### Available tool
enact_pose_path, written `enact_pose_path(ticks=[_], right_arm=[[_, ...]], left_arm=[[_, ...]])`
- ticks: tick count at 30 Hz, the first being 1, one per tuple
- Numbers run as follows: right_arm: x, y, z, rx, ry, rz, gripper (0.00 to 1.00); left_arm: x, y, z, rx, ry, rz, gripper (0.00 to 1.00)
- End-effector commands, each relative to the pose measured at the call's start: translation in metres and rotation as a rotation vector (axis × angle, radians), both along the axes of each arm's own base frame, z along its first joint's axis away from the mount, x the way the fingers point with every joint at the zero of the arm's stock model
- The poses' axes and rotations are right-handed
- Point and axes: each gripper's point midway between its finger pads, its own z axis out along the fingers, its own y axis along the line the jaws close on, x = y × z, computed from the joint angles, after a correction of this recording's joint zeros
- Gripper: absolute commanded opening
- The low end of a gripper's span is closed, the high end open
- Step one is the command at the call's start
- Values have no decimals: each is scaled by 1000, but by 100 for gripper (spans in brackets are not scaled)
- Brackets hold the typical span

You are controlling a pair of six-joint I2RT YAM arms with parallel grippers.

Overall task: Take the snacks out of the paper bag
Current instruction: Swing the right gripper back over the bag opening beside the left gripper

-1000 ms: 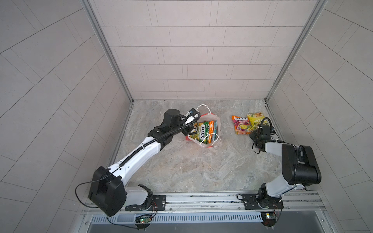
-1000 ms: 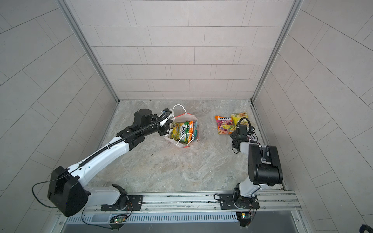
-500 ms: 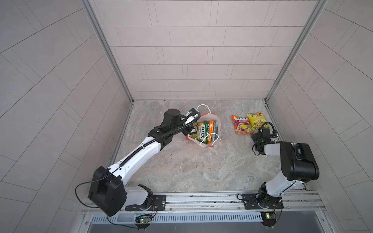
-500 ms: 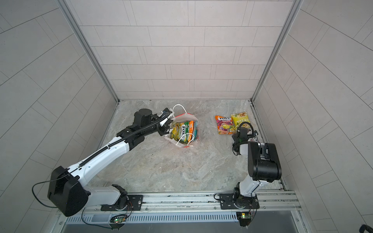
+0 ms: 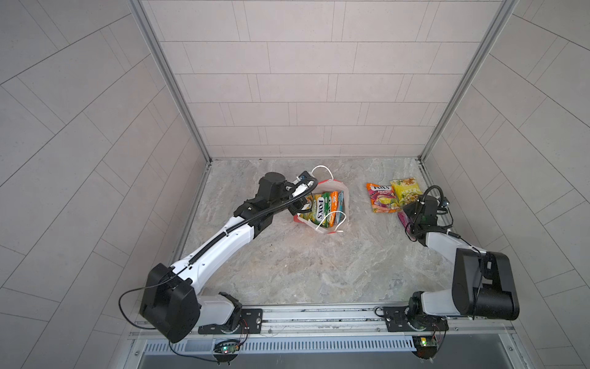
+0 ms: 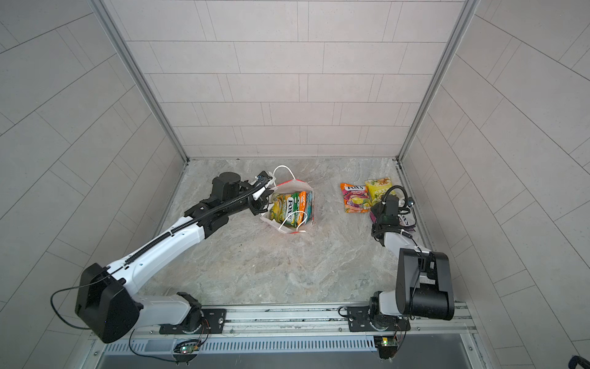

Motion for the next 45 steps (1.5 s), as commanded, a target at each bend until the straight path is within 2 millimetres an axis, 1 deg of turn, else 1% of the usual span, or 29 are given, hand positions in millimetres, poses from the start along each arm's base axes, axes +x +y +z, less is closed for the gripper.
enact_pose_path(ticks=[1,6,8,12,17,19,24,31,37,39,41,44,45], right_arm=[[0,13,-3,-23,82,114,1],[10,36,-40,112,154,206,0],[11,40,-53,136,205,227,0],[12,36,-71,138,250,207,0],[17,35,-88,159,280,195,0],[15,32,-94,161,296,173,0],[11,23,-100,144,292,111,0],[6,10,-97,104,277,41,0],[14,13,-87,116,256,64,0],[15,14,-77,114,230,68,2],[16,15,-59,106,205,76,5],[16,18,-20,77,149,101,14],[15,19,-9,74,129,110,16]], left_arm=[[-5,-1,0,2,6,-11,0],[-5,2,0,10,2,-1,0],[-6,3,0,9,-2,0,0],[-6,2,0,8,-2,-1,0],[-5,1,-1,7,-1,-3,0],[-4,1,-2,9,1,-4,0],[-4,2,-4,13,4,-1,0],[-4,2,-4,16,4,-1,0],[-3,1,-5,17,6,1,0],[-3,1,-5,17,6,-1,0],[-3,2,-3,19,3,1,0],[-6,3,0,16,-6,-2,0],[-6,3,1,15,-8,-4,0]])
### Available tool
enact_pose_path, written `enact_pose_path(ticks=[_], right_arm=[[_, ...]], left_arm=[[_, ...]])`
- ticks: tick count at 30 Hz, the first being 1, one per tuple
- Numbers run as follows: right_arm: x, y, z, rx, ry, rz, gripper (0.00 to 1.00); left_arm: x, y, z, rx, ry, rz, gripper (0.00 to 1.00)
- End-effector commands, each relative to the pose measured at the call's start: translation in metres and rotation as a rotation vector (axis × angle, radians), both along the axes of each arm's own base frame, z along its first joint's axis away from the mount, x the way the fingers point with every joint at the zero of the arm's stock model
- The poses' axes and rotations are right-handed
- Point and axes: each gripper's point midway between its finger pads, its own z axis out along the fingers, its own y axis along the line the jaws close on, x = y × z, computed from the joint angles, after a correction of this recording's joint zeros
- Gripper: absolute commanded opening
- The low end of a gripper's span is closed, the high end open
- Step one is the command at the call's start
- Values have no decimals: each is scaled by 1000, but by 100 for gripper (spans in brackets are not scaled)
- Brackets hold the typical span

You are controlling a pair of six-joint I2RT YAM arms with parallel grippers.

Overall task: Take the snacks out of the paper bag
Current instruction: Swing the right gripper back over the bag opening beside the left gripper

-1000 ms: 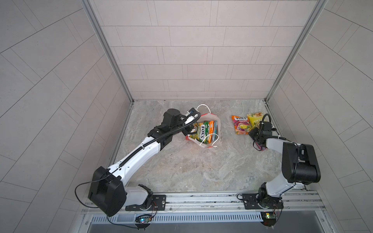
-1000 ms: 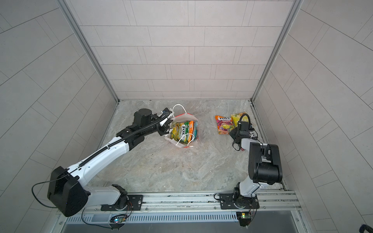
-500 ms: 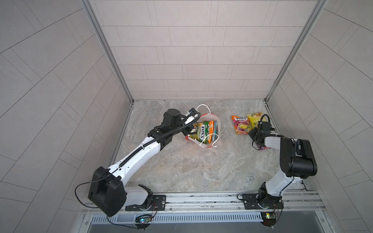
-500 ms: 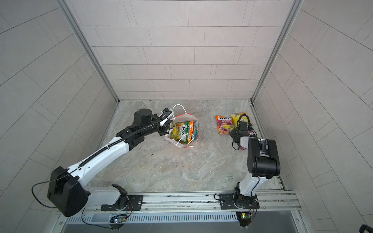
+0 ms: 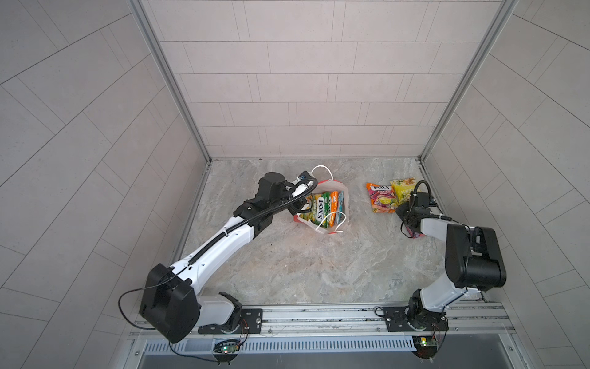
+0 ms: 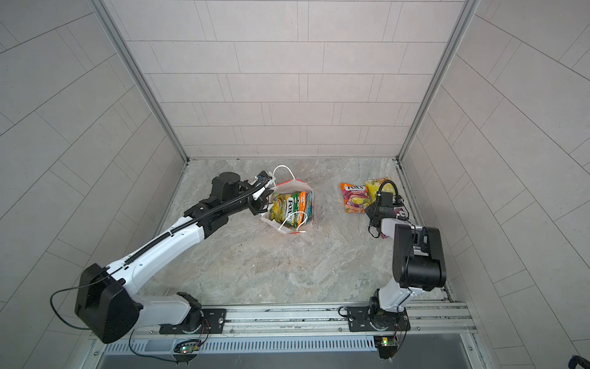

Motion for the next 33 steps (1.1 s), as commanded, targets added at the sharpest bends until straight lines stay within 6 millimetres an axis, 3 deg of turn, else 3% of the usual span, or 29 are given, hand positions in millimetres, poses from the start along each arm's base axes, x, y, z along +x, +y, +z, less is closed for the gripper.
enact_pose_path(ticks=[1,4,8,13,15,18,25,29,33], right_arm=[[4,3,63,-26,-117,22,17],[5,27,109,-56,-193,159,21],[-2,101,181,-104,-343,483,21],[-54,200,239,-298,-534,829,17],[-78,231,246,-344,-601,923,15],[-104,263,247,-354,-646,1026,10],[-142,330,231,-390,-699,1240,6],[-152,361,222,-434,-705,1313,6],[-144,381,207,-445,-656,1347,6]], left_arm=[[-7,2,0,13,-5,-9,0],[-13,1,-1,21,-6,-36,0],[-23,1,-6,50,-5,-83,0],[-37,2,-5,67,-28,-143,0],[-41,2,-4,71,-32,-158,0],[-45,1,-2,70,-32,-175,0],[-49,0,1,67,-24,-193,0],[-47,0,0,68,-21,-187,0],[-47,0,1,65,-17,-186,0]])
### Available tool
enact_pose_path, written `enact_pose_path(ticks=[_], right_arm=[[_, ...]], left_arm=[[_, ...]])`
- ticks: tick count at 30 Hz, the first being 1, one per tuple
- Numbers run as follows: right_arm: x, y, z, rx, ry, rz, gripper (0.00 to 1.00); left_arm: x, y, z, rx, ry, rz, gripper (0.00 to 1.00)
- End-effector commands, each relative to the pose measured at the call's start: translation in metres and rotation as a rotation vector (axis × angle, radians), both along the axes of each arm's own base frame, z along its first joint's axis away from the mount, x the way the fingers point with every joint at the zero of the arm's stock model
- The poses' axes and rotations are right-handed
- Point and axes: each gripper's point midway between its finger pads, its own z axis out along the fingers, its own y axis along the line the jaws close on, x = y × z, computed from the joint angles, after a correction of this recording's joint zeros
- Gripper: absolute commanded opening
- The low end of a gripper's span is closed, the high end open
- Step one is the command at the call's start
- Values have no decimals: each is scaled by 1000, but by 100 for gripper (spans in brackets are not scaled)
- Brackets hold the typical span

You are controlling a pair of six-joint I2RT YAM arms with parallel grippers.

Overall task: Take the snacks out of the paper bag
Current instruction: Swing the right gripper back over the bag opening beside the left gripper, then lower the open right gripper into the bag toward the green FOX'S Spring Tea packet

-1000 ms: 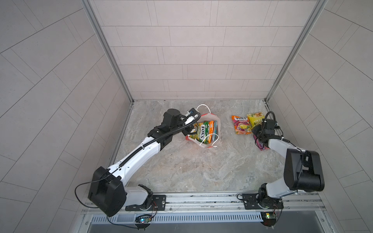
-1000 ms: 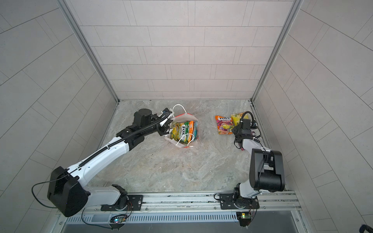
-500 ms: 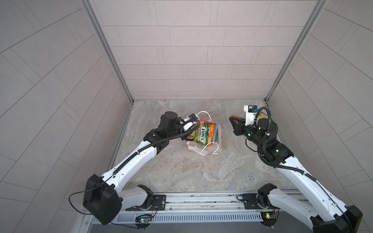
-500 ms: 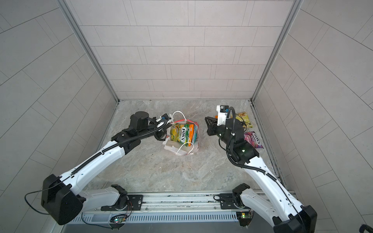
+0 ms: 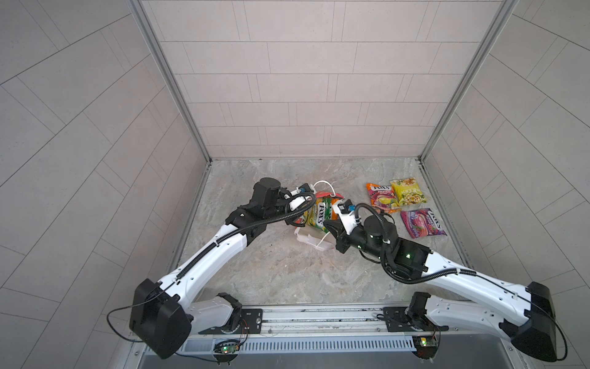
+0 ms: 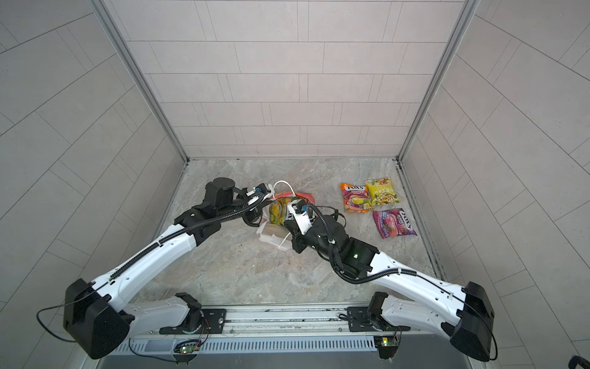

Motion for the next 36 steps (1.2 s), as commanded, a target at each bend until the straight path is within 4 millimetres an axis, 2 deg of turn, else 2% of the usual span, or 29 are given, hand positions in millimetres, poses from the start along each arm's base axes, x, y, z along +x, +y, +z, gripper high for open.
enact_pose_path(ticks=[1,4,8,12,19,23,27,36], right_arm=[[14,7,12,-14,-56,-38,6],[22,10,12,1,-69,-65,5],[37,14,2,-12,-61,-131,5],[55,12,-20,-51,-55,-224,5],[67,18,-65,-88,-20,-266,8],[79,8,-92,-128,22,-348,8],[88,1,-109,-156,56,-394,9],[96,-24,-120,-164,113,-532,33]], left_arm=[[-7,-1,5,-6,6,-20,0],[-7,-2,5,-10,7,-20,0],[-7,-2,6,-17,6,-19,0],[-6,-1,7,-16,5,-10,0],[-6,-1,9,-24,0,-4,0],[-6,-1,11,-29,-2,-6,0],[-6,-1,11,-30,-3,-5,0],[-8,-1,11,-32,-3,-10,0]])
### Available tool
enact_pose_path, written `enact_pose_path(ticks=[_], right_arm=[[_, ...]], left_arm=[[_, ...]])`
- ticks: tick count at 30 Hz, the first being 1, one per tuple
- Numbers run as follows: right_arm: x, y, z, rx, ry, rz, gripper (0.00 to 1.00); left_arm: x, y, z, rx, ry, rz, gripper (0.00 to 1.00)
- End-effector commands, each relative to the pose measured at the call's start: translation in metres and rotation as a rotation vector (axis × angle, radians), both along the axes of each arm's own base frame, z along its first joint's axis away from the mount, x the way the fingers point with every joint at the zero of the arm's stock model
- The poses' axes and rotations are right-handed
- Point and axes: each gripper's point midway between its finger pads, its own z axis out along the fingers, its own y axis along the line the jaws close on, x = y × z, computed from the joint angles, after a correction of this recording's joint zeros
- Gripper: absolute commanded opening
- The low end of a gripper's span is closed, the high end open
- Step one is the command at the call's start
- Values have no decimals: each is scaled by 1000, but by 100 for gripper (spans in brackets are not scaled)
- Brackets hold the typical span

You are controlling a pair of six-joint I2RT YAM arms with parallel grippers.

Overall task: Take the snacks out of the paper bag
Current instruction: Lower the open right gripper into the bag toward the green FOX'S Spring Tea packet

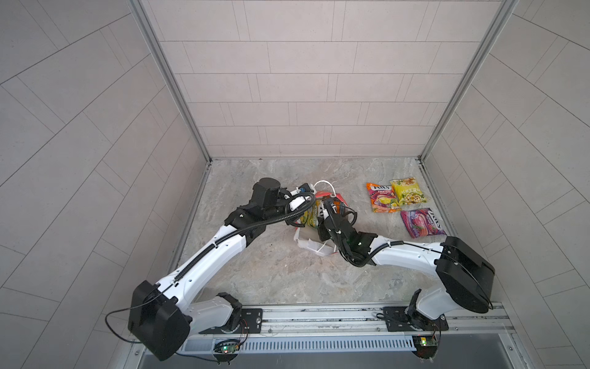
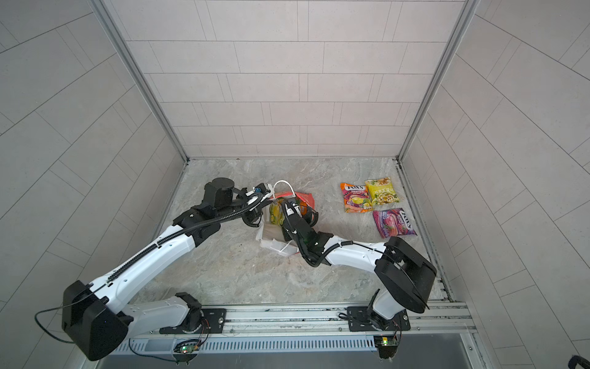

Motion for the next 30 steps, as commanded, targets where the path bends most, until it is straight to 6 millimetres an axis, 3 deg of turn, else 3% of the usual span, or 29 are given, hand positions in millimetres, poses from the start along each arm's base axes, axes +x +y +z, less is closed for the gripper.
enact_pose_path(ticks=[1,8,17,24,30], right_arm=[[3,-15,0,-1,10,-87,35],[4,-20,-12,-16,38,-131,42],[20,-17,-28,-27,74,-164,42],[38,-8,-40,-31,92,-170,33],[41,4,-38,-7,99,-132,16]], left_arm=[[-5,-1,7,-19,-3,-10,0],[-5,-2,6,-22,2,-17,0],[-5,-3,5,-24,3,-21,0],[-4,-3,5,-23,2,-20,0],[-2,-3,3,-19,3,-15,0]])
